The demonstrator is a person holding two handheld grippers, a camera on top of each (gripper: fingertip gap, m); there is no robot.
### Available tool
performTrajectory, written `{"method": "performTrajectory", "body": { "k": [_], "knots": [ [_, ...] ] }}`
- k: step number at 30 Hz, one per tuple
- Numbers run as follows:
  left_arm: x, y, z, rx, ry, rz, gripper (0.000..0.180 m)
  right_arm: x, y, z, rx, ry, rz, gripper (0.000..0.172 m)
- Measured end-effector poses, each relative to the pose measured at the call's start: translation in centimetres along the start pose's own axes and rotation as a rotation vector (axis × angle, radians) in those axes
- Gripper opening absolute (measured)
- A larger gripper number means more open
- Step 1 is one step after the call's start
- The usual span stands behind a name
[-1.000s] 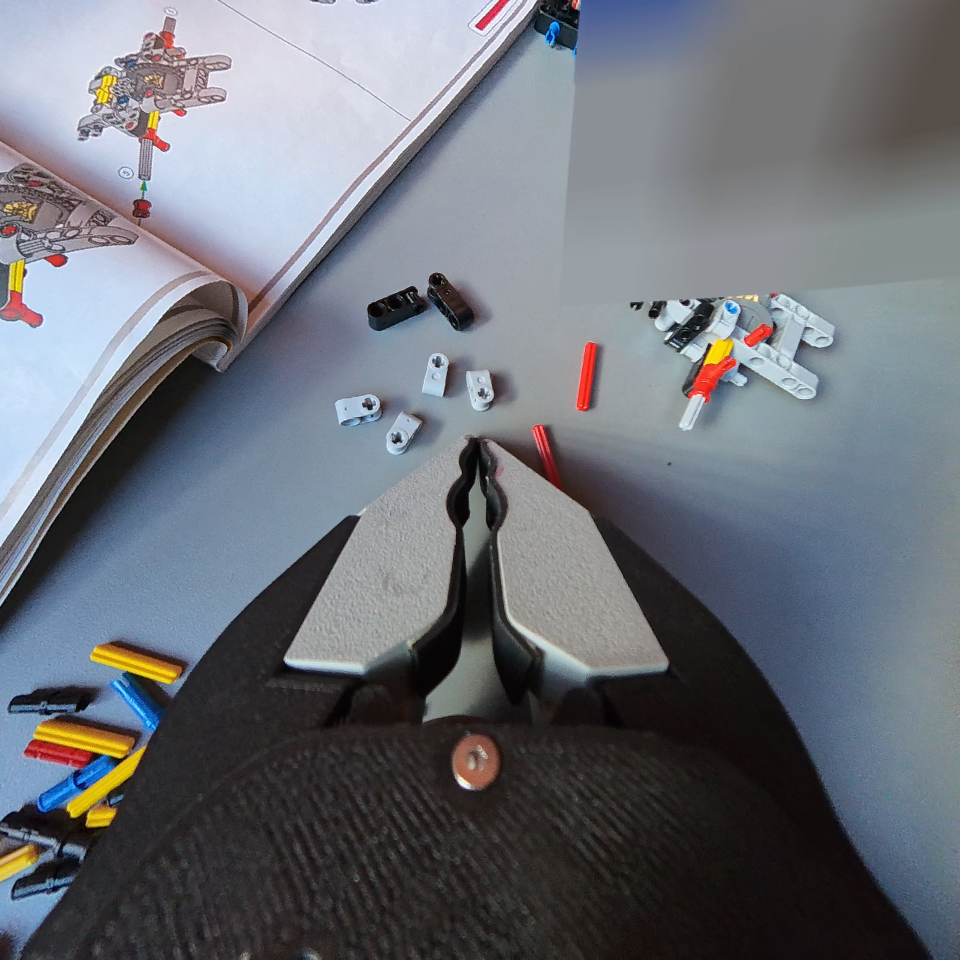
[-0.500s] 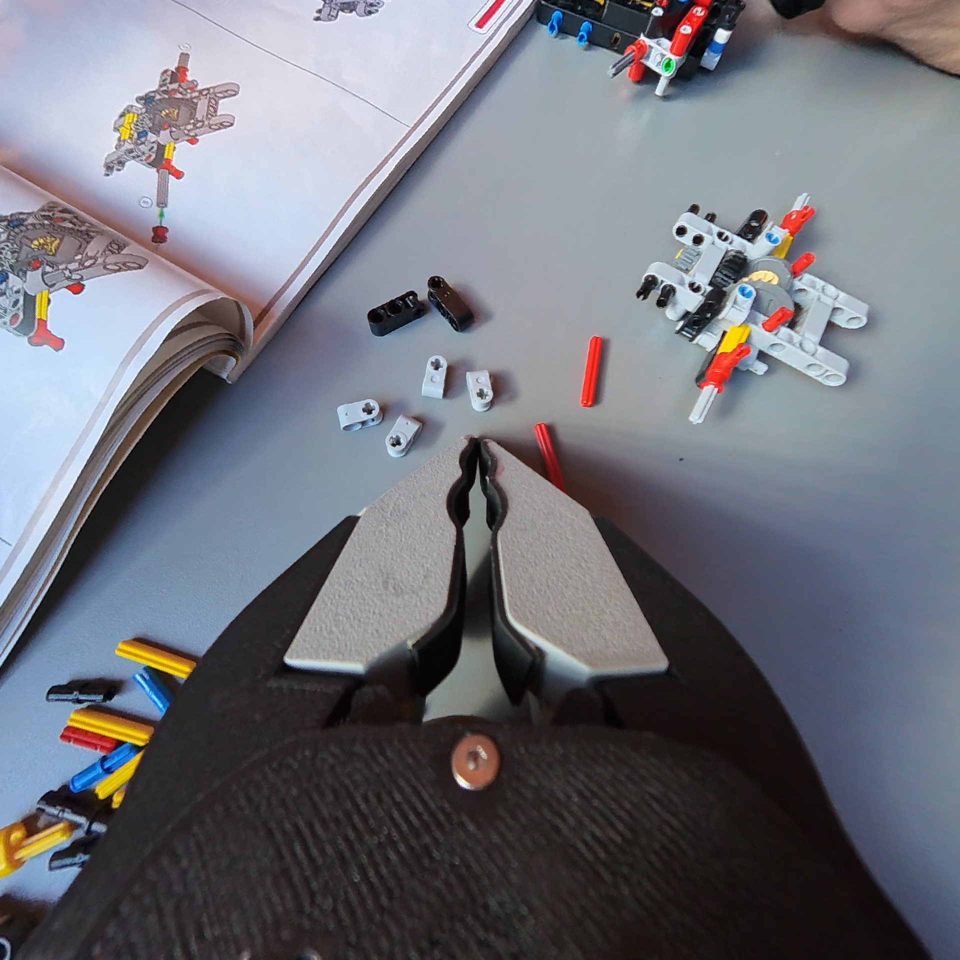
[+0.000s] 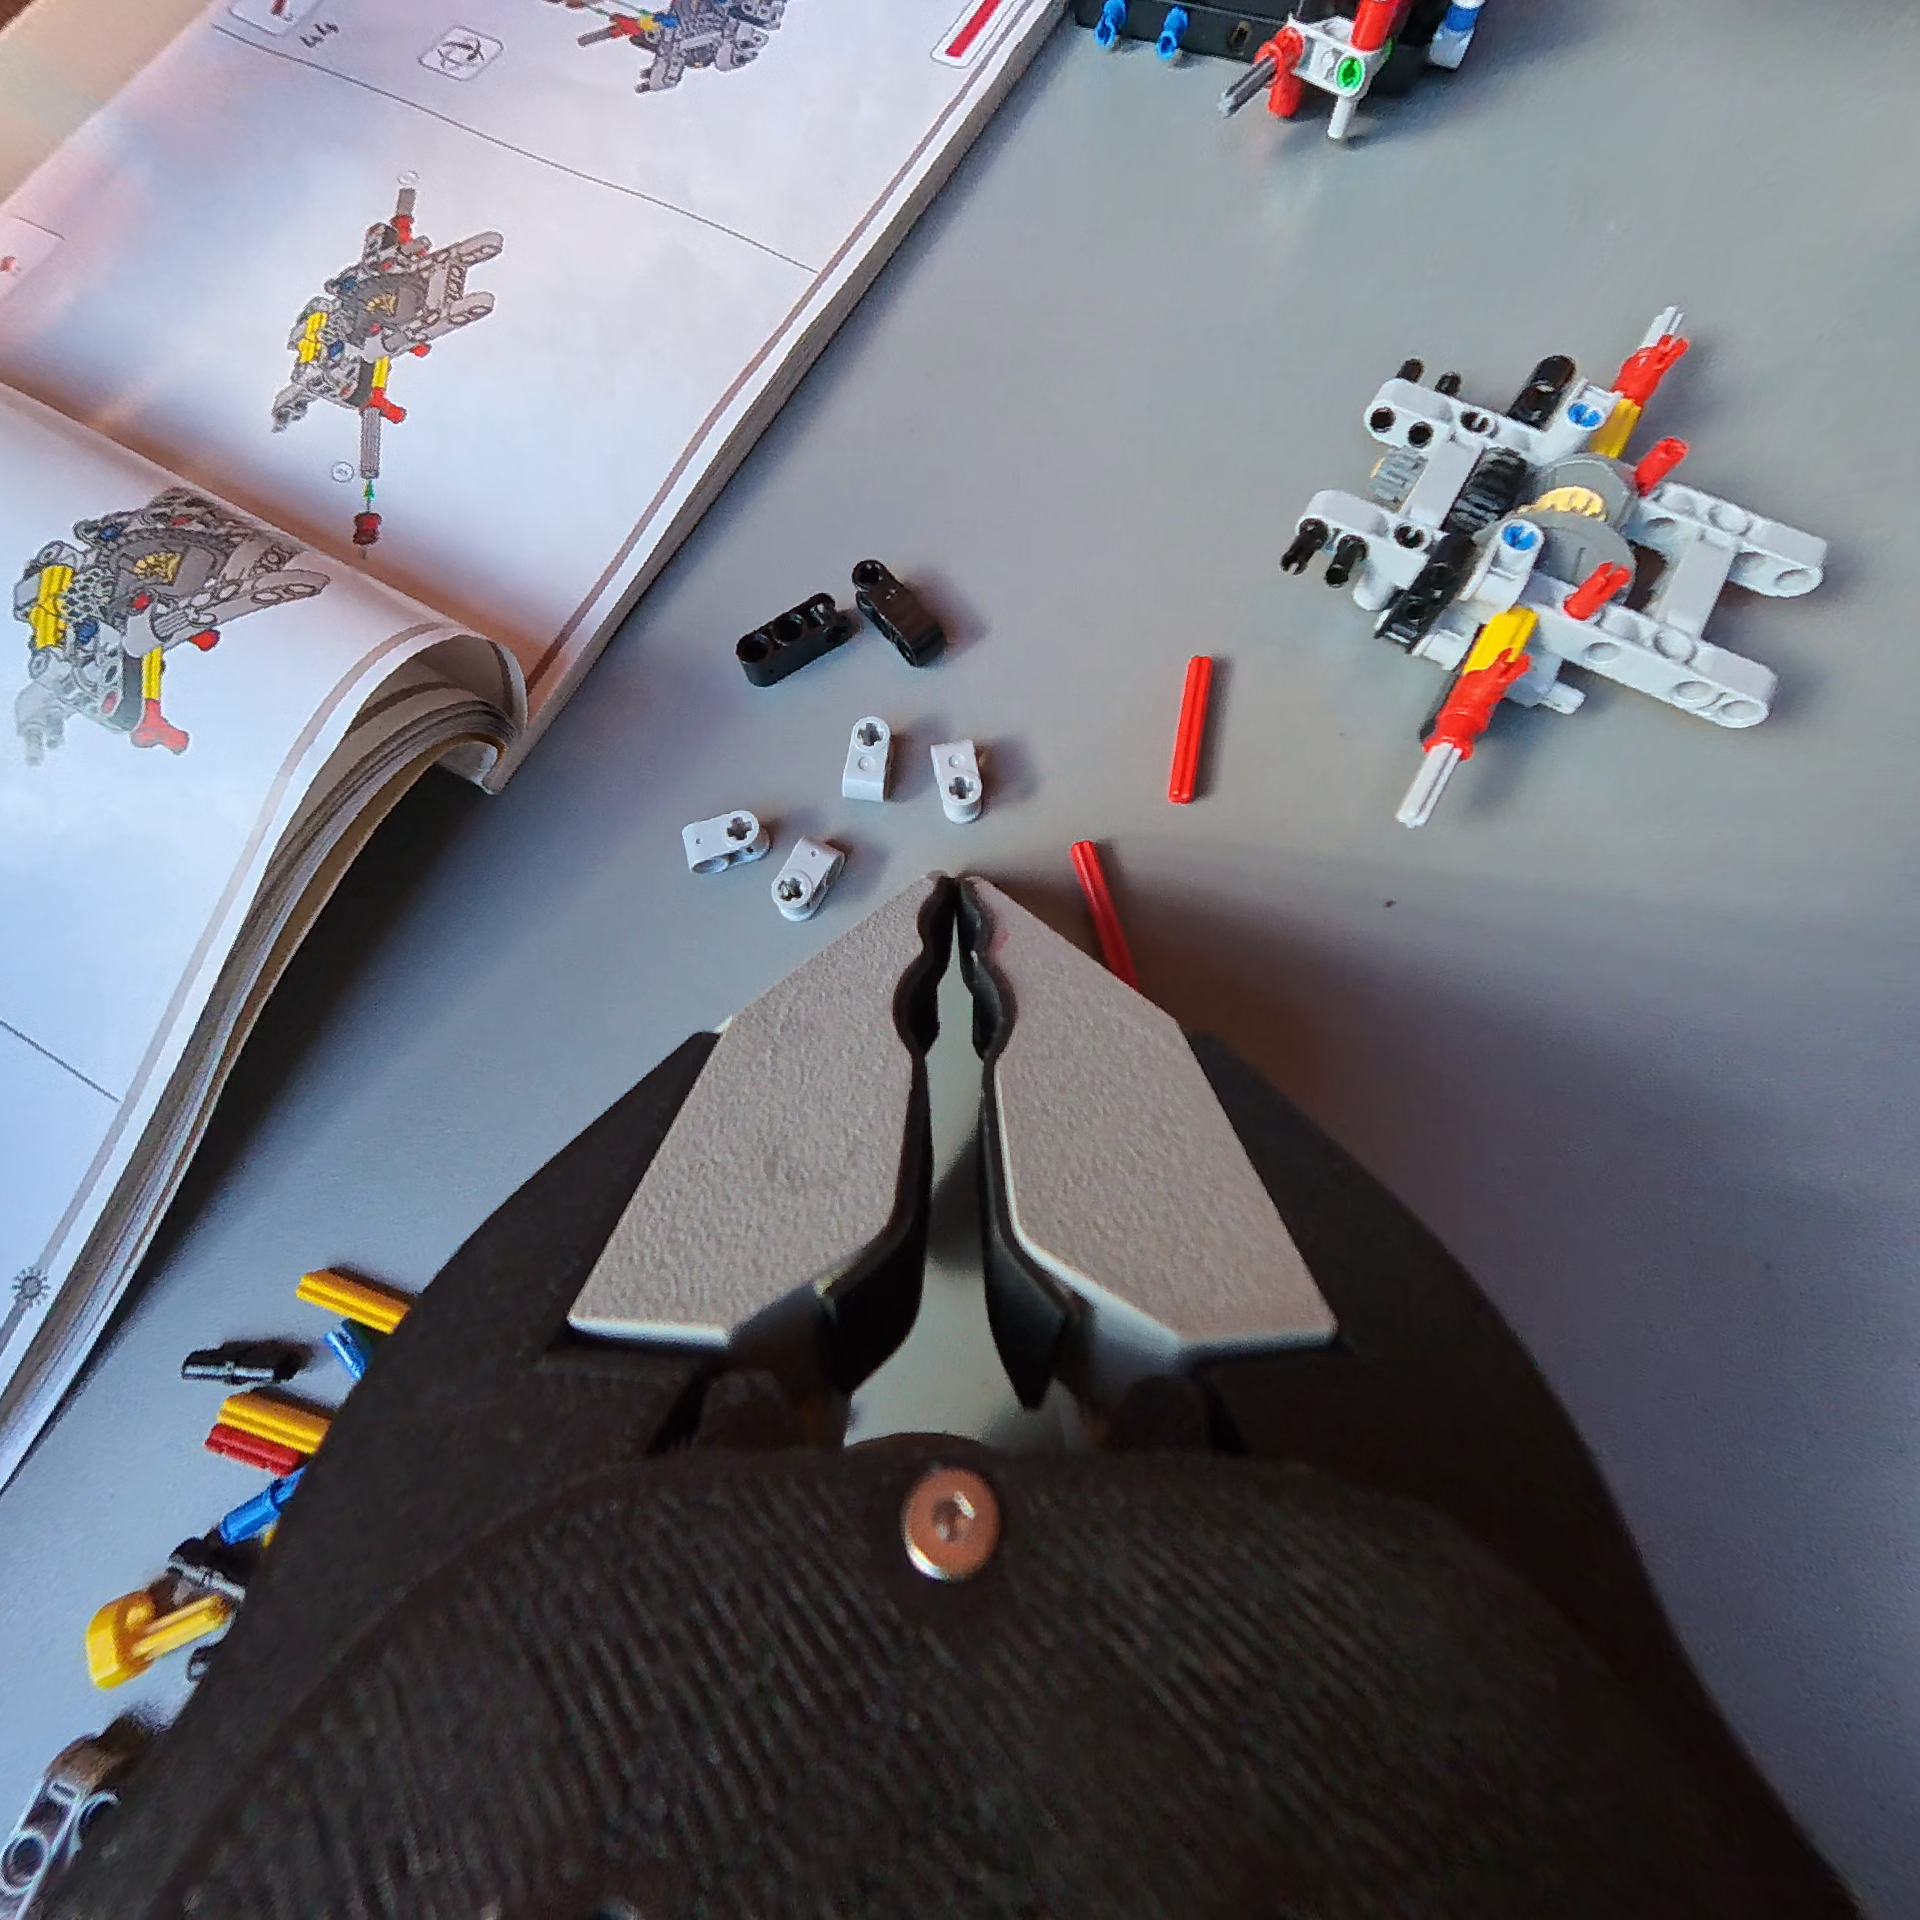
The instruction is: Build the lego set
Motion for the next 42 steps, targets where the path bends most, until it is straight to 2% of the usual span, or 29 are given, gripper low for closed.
{"method": "performTrajectory", "body": {
  "k": [15, 32, 34, 37, 39, 42],
  "knots": [
    [-0.1, 0.0, 0.0, 0.001, -0.009, -0.009, 0.0, 0.9, -0.5, 0.2, -0.018, -0.066, -0.005, 0.0],
    [-0.1, 0.0, 0.0, -0.002, 0.017, -0.001, 0.0, 2.6, 0.0, -1.0, 0.047, -0.177, 0.046, 0.0],
    [-0.2, 0.0, 0.0, -0.003, 0.024, -0.001, 0.0, 3.1, 0.1, -1.0, 0.05, -0.215, 0.046, 0.0],
    [-0.2, 0.0, 0.0, -0.004, 0.027, 0.0, 0.0, 4.6, 0.4, -1.2, 0.084, -0.343, 0.037, 0.013],
    [-0.2, 0.0, 0.0, -0.004, 0.027, 0.0, 0.0, 6.1, 1.2, -1.5, 0.15, -0.437, 0.038, 0.018],
    [-0.2, 0.0, 0.0, -0.004, 0.03, 0.0, 0.0, 7.5, 2.7, -2.2, 0.255, -0.475, 0.094, 0.018]
  ]
}}
Point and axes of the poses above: each gripper's, where its closed fingertips meet, z back along the fingers, y out of its underside, x = y × z across the jaws, the point moved 5 cm from there along z, back along the fingers, and after that the axes turned 7 degrees about -z, right-handed, at the moved point
